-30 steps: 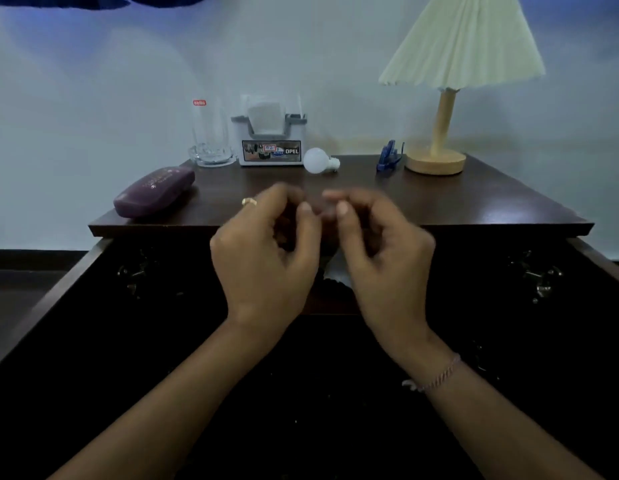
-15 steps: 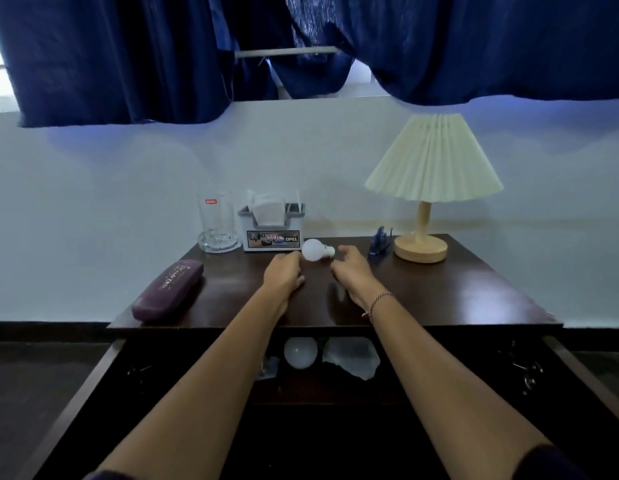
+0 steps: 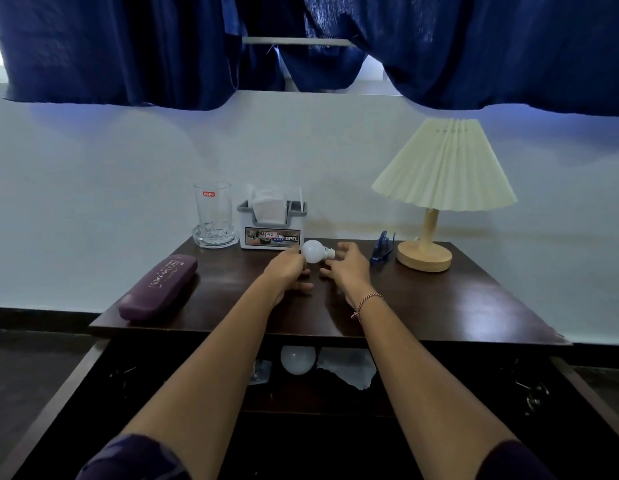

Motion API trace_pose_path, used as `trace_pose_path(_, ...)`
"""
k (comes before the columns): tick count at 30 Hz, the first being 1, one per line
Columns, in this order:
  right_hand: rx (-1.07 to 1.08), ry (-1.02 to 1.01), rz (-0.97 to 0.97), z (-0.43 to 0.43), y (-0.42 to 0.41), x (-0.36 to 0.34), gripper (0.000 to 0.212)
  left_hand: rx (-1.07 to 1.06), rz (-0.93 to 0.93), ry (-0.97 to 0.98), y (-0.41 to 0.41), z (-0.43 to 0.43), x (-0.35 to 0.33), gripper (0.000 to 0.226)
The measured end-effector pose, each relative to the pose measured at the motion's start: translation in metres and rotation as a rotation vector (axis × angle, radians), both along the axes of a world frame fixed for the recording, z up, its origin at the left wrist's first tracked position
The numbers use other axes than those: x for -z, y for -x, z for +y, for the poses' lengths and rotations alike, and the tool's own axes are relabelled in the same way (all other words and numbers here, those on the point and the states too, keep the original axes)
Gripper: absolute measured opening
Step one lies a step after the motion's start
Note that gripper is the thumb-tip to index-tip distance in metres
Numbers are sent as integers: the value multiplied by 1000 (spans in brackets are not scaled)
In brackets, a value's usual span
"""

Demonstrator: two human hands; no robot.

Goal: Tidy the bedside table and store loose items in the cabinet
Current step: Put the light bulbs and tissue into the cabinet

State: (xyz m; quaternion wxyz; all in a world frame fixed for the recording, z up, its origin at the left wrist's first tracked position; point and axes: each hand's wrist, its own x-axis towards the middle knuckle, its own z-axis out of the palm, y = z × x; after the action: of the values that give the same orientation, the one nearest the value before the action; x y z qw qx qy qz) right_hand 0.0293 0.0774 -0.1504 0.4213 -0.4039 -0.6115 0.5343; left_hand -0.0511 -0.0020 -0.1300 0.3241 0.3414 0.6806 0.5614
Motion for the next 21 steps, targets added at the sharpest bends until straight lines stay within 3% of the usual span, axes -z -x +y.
trace_pose_path(13,13,-46,-38,-32,-23,-4,43,32,-19,-4,-13,-25,-2,61)
trace_pose_path(21,19,-24,-27,-89,-83,-9,48,-2,-147,-59,-51,-67,3,56)
